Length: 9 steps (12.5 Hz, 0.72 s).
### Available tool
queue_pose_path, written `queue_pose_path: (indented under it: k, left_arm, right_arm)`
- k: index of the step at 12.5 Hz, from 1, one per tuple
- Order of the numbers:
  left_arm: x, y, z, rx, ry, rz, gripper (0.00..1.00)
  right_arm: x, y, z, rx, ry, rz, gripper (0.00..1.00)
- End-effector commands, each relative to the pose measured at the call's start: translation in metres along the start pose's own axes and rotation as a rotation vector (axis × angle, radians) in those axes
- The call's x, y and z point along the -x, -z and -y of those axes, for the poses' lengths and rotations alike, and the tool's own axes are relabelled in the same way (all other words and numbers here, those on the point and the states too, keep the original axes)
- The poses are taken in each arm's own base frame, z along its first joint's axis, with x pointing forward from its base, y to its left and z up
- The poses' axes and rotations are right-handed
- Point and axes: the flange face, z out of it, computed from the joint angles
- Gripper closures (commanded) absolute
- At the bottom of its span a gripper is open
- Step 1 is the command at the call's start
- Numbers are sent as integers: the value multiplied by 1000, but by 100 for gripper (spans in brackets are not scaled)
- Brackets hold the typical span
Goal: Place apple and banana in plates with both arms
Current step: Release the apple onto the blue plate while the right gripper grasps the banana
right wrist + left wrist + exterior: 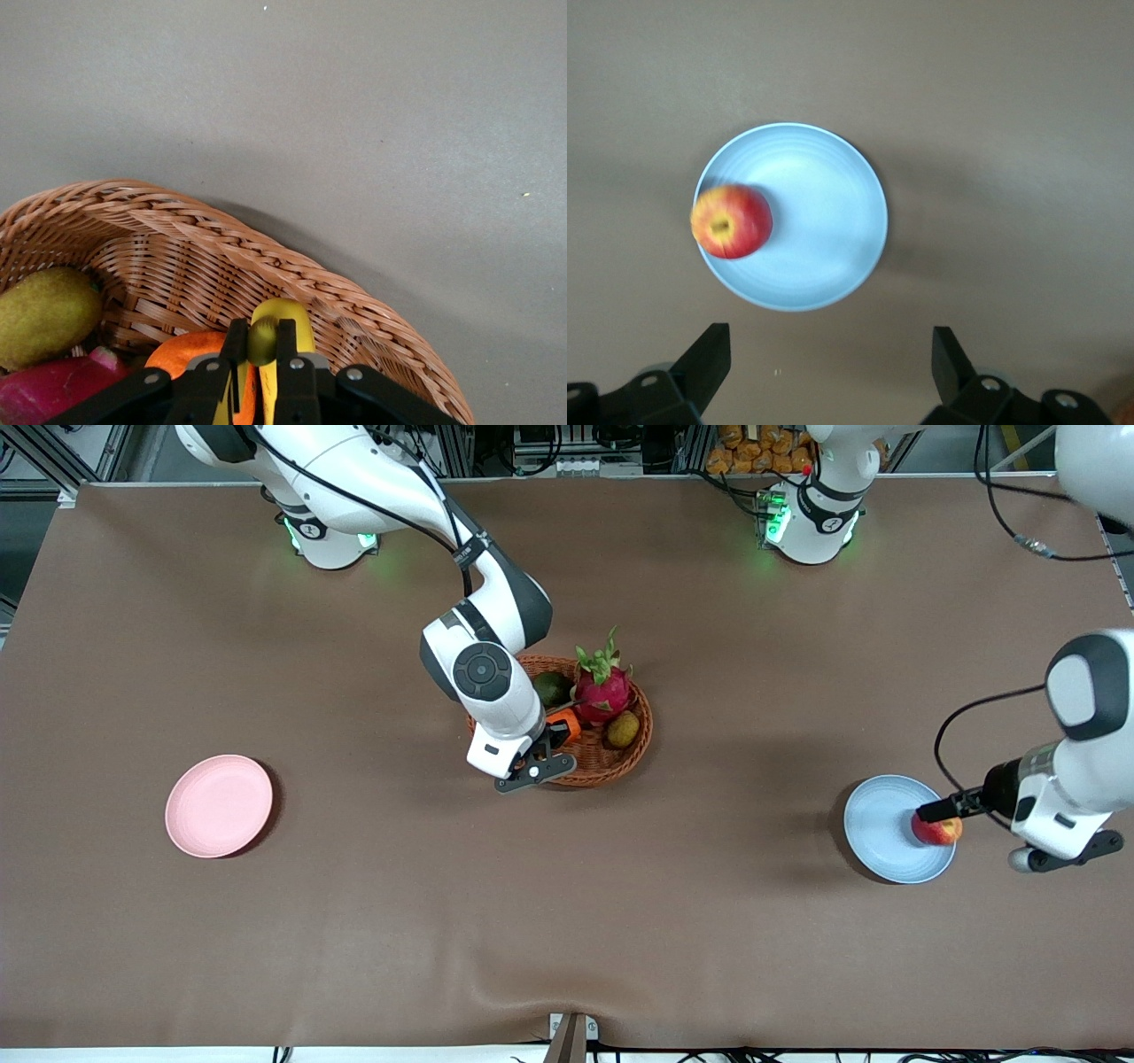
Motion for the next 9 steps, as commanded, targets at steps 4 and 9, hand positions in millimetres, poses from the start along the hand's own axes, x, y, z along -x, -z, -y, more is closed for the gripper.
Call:
queue_pose_path:
  k: [4, 9]
  left_arm:
    - [48, 101, -14, -53, -40, -86, 0]
    - [97, 176, -27, -71, -66, -152, 0]
  right_arm:
    - [2, 66, 7, 0, 3, -31, 100]
    - [14, 141, -27, 33, -99, 28, 100]
